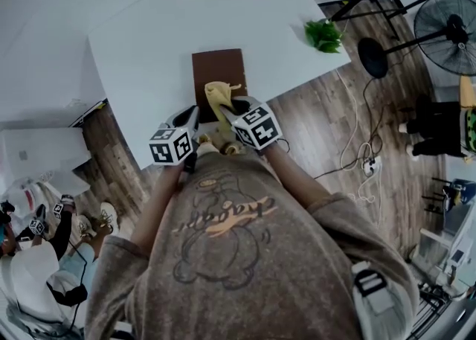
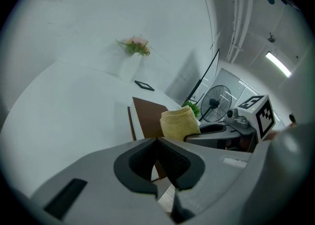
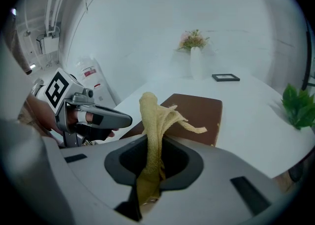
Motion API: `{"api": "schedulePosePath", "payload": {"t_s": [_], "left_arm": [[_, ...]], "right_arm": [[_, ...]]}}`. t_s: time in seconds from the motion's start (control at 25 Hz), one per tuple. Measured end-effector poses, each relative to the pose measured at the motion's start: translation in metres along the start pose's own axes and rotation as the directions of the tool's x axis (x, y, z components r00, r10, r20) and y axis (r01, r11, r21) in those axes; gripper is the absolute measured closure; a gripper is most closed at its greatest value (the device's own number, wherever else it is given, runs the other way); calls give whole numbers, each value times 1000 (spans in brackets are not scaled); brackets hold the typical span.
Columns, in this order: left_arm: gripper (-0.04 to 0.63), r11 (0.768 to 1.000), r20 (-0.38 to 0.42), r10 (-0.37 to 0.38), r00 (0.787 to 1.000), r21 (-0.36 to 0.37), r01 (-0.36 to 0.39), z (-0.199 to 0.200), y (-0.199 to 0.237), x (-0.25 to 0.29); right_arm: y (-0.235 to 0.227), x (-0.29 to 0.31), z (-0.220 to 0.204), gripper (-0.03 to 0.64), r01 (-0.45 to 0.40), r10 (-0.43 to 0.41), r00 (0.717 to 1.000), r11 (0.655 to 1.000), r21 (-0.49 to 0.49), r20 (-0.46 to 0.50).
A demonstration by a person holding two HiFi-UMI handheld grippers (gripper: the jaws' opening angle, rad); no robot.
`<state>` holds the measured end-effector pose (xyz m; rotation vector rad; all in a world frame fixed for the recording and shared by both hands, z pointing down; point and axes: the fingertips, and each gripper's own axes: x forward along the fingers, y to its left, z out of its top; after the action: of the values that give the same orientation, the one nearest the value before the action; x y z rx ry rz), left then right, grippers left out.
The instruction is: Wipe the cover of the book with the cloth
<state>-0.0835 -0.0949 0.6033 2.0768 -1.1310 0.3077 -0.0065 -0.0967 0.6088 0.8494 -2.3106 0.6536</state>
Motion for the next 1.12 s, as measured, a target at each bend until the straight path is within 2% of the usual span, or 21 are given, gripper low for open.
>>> {"api": "schedulePosePath", "payload": {"t_s": [0.28, 0.88, 1.12], "left_arm": [[591, 999, -26, -25, 999, 32, 26, -1, -7, 11], [591, 998, -52, -46, 998, 46, 49, 5, -11, 26], [592, 997, -72, -60, 996, 51, 64, 6, -12, 31]], "right_arm": [[-25, -19, -10, 551, 72, -73, 997, 995, 62, 17], [-77, -57, -36, 549, 179, -183, 983, 973, 146, 13], [-115, -65, -18, 551, 230, -235, 972, 959, 164, 13]]}}
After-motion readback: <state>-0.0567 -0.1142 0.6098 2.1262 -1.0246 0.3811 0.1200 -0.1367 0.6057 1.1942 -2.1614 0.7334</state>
